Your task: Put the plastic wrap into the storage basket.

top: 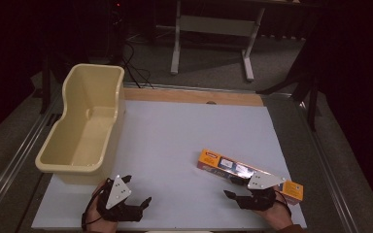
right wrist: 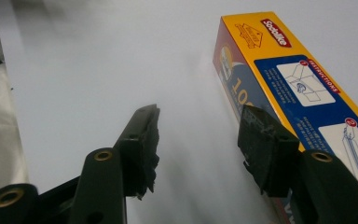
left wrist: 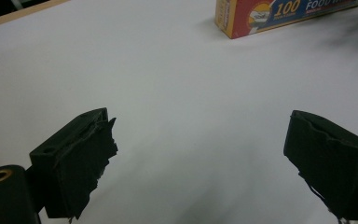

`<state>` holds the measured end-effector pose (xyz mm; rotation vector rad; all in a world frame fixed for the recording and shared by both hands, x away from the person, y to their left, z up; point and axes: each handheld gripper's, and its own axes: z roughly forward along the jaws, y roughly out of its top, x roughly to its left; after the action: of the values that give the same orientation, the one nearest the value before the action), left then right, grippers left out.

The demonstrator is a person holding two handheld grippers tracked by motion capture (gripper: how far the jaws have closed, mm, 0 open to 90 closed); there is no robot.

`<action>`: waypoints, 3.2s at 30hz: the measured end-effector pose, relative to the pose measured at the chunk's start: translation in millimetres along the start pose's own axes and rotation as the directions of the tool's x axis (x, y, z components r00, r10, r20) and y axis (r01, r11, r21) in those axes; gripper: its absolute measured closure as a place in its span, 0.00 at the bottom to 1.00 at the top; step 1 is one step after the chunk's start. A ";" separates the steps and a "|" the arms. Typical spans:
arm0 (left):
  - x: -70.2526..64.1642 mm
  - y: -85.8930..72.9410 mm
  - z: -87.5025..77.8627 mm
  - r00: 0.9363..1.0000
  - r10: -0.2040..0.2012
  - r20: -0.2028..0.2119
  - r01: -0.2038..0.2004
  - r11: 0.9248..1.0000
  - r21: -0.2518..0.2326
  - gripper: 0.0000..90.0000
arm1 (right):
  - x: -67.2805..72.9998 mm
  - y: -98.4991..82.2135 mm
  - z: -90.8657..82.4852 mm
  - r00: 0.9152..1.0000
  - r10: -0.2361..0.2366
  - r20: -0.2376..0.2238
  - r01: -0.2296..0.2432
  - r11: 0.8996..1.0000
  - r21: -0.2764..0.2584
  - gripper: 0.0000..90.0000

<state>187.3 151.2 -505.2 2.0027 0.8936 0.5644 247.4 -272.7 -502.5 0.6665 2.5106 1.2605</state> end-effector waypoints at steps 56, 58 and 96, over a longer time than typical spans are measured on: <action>1.5 -2.7 -0.6 1.000 -0.019 0.007 0.019 0.999 -0.028 0.15 | -78.6 50.1 -4.8 0.980 -0.187 -0.072 0.197 0.829 0.524 0.32; 1.5 -2.7 -0.4 1.000 -0.019 0.008 0.020 0.999 -0.028 0.15 | -79.6 50.2 -3.2 0.980 -0.184 -0.081 0.198 0.820 0.537 0.32; 2.3 -2.8 0.7 1.000 -0.029 0.003 0.029 0.999 -0.019 0.16 | -87.1 47.9 57.1 0.980 -0.087 -0.179 0.195 0.604 0.773 0.44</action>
<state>188.2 153.7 -507.8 1.9699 0.9110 0.5522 360.0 -252.4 -496.0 0.5211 3.1099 0.0410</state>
